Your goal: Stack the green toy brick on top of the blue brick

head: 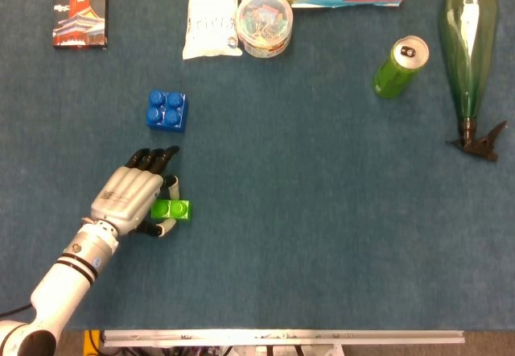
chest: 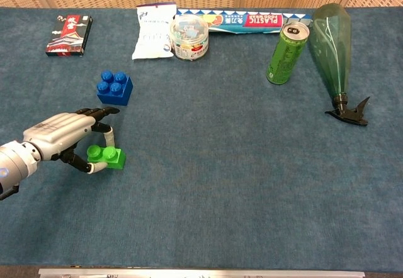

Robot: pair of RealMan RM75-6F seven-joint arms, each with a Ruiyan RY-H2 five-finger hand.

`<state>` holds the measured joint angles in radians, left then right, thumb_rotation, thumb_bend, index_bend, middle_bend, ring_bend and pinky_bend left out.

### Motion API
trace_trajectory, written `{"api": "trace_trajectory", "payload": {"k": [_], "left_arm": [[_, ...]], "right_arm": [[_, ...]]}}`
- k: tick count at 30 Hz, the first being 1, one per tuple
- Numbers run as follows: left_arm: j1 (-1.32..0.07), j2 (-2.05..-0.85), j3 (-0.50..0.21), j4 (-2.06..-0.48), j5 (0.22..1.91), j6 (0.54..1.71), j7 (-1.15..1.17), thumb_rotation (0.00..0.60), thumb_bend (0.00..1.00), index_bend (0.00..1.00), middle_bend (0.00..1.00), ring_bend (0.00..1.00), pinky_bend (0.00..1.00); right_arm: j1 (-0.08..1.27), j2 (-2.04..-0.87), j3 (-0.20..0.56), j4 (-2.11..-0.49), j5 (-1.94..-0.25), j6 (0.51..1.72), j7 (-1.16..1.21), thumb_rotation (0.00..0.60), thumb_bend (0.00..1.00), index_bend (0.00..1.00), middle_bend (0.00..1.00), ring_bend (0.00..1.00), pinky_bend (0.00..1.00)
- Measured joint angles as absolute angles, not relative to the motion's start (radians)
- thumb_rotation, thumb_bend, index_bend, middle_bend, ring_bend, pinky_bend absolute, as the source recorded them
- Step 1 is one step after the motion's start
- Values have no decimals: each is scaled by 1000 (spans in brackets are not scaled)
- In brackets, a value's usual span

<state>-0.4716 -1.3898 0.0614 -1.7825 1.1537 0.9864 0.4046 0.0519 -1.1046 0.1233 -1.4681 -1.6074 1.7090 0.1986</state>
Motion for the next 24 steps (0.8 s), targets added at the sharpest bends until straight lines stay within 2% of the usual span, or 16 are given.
{"api": "trace_trajectory", "payload": {"k": [14, 24], "left_arm": [[-463, -1337, 53, -1861, 1201, 1053, 419, 600, 327, 533, 0, 0, 28], [-505, -1222, -1, -1947, 1182, 1065, 481, 600, 327, 534, 0, 0, 29]], "right_arm": [[52, -1105, 122, -1471, -1609, 1709, 197, 600, 376, 482, 454, 329, 460], [53, -1105, 120, -1470, -1613, 1708, 196, 600, 376, 482, 454, 329, 460]]}}
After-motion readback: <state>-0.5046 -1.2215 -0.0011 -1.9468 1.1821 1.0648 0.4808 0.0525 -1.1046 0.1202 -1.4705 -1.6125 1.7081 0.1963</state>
